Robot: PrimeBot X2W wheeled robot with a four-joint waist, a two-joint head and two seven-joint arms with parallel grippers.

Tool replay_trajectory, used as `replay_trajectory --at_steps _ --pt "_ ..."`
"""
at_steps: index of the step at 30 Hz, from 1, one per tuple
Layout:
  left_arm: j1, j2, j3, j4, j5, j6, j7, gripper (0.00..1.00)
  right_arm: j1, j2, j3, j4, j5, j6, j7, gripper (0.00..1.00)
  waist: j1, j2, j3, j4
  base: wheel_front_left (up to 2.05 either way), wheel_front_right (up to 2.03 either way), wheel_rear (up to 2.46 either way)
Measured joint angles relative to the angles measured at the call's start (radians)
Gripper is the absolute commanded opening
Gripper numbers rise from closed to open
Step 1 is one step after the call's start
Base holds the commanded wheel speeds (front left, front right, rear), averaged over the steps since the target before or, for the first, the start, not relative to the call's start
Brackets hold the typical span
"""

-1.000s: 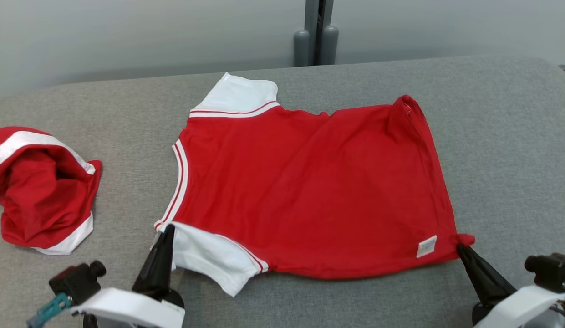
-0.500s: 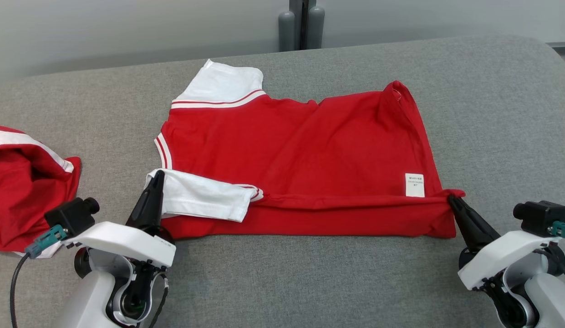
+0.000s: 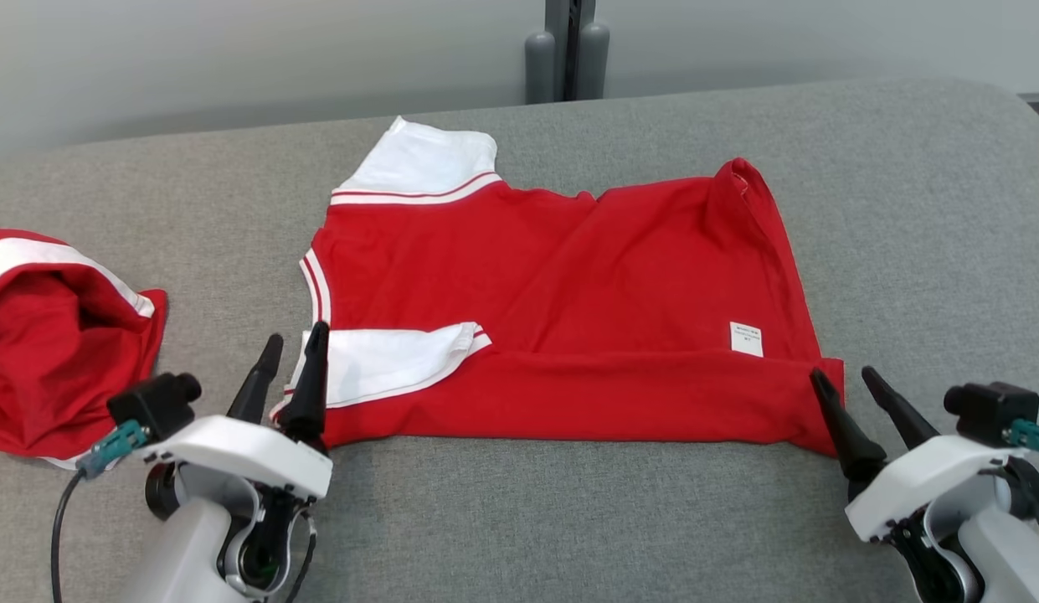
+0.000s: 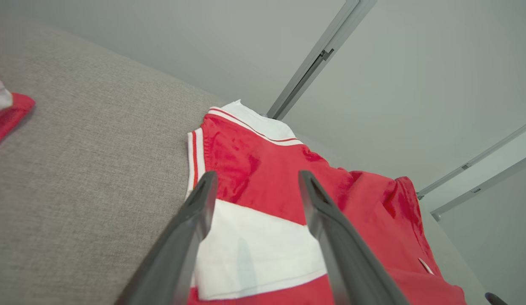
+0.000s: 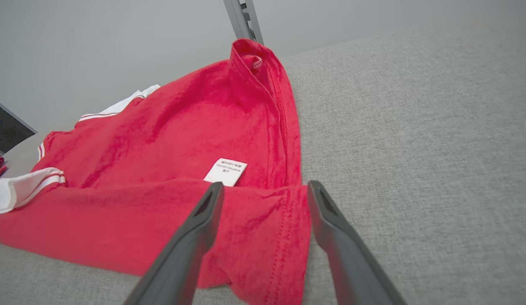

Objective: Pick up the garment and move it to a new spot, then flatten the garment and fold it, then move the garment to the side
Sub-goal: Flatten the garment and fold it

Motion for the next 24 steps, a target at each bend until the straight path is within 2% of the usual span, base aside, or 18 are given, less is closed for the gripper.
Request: replay_trajectory --at_steps 7,12,24 --pt "0.081 0.005 -0.004 0.029 0.025 -0.009 -0.034 1.0 0.055 -0.024 0.012 0.019 0.0 0.0 -0.017 1.0 0.0 0.0 -0.033 0.011 0.0 0.0 0.0" --pt "0.142 0.02 -0.028 0.035 0.067 0.003 -0.041 1.0 0.082 -0.025 0.005 0.03 0.0 0.0 -0.021 1.0 0.0 0.0 -0.036 0.024 0.0 0.0 0.0" --pt "0.085 0.022 -0.068 0.129 0.111 0.009 -0.035 1.0 0.053 0.007 0.022 0.085 -0.047 0.0 0.011 1.0 0.0 0.0 -0.007 0.016 0.0 0.0 0.0"
